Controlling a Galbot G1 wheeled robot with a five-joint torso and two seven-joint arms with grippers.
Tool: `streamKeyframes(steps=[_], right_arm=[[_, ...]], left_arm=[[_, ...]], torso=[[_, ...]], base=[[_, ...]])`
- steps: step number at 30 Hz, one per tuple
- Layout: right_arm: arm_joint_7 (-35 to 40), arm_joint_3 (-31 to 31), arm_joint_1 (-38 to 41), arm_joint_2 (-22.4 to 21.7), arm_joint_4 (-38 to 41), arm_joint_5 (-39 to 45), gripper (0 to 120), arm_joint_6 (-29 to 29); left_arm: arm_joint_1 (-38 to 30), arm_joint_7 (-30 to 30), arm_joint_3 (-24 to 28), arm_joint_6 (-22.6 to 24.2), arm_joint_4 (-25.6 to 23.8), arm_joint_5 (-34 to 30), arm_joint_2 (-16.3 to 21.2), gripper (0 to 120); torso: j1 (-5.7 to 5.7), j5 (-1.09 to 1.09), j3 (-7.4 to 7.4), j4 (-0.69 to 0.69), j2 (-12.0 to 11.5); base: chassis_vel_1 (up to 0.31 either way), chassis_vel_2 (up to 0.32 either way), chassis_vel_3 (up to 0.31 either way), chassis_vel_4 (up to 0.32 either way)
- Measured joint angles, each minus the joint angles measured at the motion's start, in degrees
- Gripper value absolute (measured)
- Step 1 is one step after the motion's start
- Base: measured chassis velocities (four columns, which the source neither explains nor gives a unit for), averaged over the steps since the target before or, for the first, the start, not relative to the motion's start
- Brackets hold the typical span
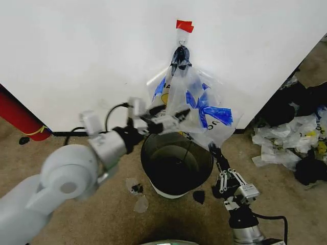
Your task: Pick up the garbage bag from the wall and place it over the trash bin.
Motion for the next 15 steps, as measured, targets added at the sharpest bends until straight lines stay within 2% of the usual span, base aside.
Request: streamKeyframes(steps=[1, 3, 11, 15], right_arm=[[0.2, 0.4, 0.2, 0.0, -0.4, 0.1, 0, -0.2], [0.5, 0.6, 0.4, -0.2, -1.5, 0.2, 0, -0.1], [0.8, 0.6, 1.1, 0.0, -2.7, 0.3, 0, -0.2], [1.1, 0.9, 1.1, 0.2, -2.6, 0.6, 0, -0.4]], left_arm=[[-3.6, -6.2, 2.0, 3.3, 1.4, -3.0, -2.3, 96], [-5.5, -9.3, 2.3, 4.1, 1.6, -5.6, -3.8, 96], [-9.5, -10.3, 5.6, 4.4, 1.6, -8.9, -6.8, 96], [-12.0, -10.3, 9.5, 4.8, 4.6, -7.8, -9.8, 96]], torso=[[0.0, 0.0, 0.0, 0.0, 0.0], [0.0, 0.0, 0.0, 0.0, 0.0], [0.0, 0.01, 0.0, 0.0, 0.0], [0.0, 0.01, 0.0, 0.0, 0.0]], base=[[0.0, 0.0, 0.0, 0.0], [0.0, 0.0, 0.0, 0.0], [0.0, 0.0, 0.0, 0.0], [0.0, 0.0, 0.0, 0.0]])
